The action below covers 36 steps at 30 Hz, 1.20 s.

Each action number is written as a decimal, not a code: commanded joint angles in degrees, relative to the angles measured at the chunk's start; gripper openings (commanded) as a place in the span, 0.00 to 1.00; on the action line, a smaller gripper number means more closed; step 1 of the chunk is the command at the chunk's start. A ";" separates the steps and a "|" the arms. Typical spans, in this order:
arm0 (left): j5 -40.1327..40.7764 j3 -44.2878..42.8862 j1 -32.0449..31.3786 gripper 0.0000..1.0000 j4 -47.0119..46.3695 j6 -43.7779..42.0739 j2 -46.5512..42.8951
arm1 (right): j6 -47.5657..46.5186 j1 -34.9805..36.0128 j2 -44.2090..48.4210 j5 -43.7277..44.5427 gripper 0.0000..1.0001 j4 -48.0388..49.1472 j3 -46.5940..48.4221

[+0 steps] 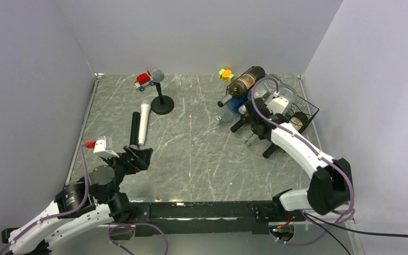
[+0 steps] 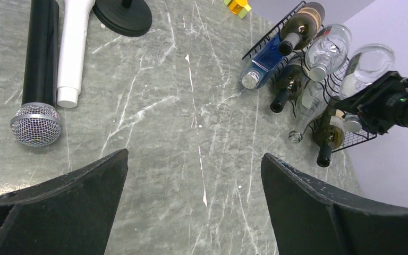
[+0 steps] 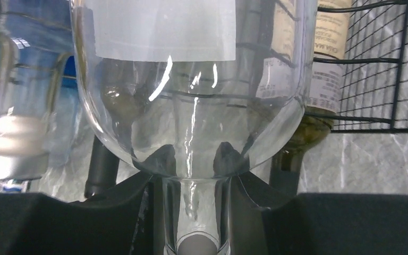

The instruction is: Put the wine bottle on the wine rack

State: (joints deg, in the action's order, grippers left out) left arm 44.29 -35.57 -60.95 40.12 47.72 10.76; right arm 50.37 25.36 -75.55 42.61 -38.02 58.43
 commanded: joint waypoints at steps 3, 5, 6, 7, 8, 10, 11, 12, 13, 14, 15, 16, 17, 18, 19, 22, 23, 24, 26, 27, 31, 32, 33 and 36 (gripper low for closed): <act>0.56 0.49 0.12 0.99 -2.14 -0.10 0.25 | 0.13 -4.07 -5.16 1.56 0.00 12.49 6.09; 0.22 0.72 0.13 0.99 -2.81 -0.75 -0.29 | 0.36 -5.11 -6.36 0.73 0.00 13.16 6.78; 0.20 0.81 0.13 0.99 -2.92 -0.94 -0.50 | 0.38 -5.60 -6.86 0.30 0.00 13.61 7.10; 0.32 0.89 0.13 0.99 -3.08 -1.02 -0.68 | 0.28 -6.05 -7.49 -0.20 0.00 14.12 7.37; 0.38 1.00 0.13 0.99 -3.16 -1.06 -0.92 | 0.15 -6.44 -8.23 -0.63 0.00 14.39 7.84; 0.39 1.03 0.13 0.99 -3.16 -1.17 -1.19 | -0.23 -7.17 -9.68 -1.54 0.00 14.82 8.66; 0.47 1.03 0.13 0.99 -3.10 -1.15 -1.25 | -0.45 -7.58 -10.33 -2.00 0.00 15.10 8.92; 0.49 1.03 0.13 0.99 -3.07 -1.08 -1.27 | -0.71 -7.95 -10.78 -2.62 0.00 15.42 9.11; 0.57 1.03 0.08 0.99 -3.03 -0.99 -1.26 | -0.79 -8.42 -11.20 -3.39 0.00 15.44 9.29; 0.60 1.03 0.12 0.99 -3.02 -0.94 -1.22 | -0.78 -8.88 -11.60 -4.20 0.00 15.50 9.47; 0.66 1.03 0.13 0.99 -3.03 -0.96 -1.25 | -0.92 -9.47 -11.85 -5.33 0.00 15.54 9.64; 0.73 1.02 0.13 0.99 -2.95 -0.90 -1.25 | -0.90 -10.05 -12.13 -6.55 0.00 15.29 9.97; 0.71 1.00 0.13 0.99 -3.00 -0.86 -1.21 | -0.98 -10.40 -12.38 -7.77 0.00 14.77 10.41; 0.63 0.99 0.13 0.99 -2.96 -0.88 -1.13 | -1.43 -10.81 -12.52 -9.10 0.00 14.72 10.66; 0.62 0.97 0.13 0.99 -2.98 -0.94 -1.20 | -1.67 -11.24 -12.58 -10.45 0.00 14.59 10.87; 0.54 1.03 0.13 0.99 -3.05 -1.00 -1.17 | -2.13 -12.50 -12.39 -13.03 0.11 14.40 10.83; 0.53 1.03 0.13 0.99 -3.07 -0.99 -1.18 | -2.26 -13.06 -12.38 -13.83 0.15 14.38 10.83; 0.49 1.02 0.13 0.99 -3.05 -0.98 -1.16 | -2.37 -13.58 -12.43 -14.81 0.20 14.26 10.90; 0.44 1.03 0.13 0.99 -3.09 -1.14 -1.24 | -2.86 -14.60 -12.28 -16.52 0.32 14.64 10.54; 0.44 1.03 0.13 0.99 -3.10 -1.08 -1.18 | -2.98 -14.97 -12.14 -16.90 0.40 14.76 10.36; 0.44 1.03 0.13 0.99 -3.12 -1.14 -1.18 | -4.20 -15.09 -11.50 -17.13 0.67 14.24 10.35; 0.38 0.91 0.13 0.99 -3.12 -1.26 -1.21 | -4.67 -15.08 -11.16 -17.19 0.73 14.13 10.46; 0.36 0.75 0.13 0.99 -3.05 -1.39 -1.18 | -5.34 -15.10 -10.79 -17.13 0.77 14.19 10.35; 1.08 0.22 0.13 0.99 -2.31 -1.23 -1.06 | -7.23 -15.00 -8.42 -16.67 0.97 13.88 9.83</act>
State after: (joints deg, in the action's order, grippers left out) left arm 44.38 -34.68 -60.95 39.64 47.42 9.96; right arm 47.13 11.03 -87.39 23.97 -29.58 66.39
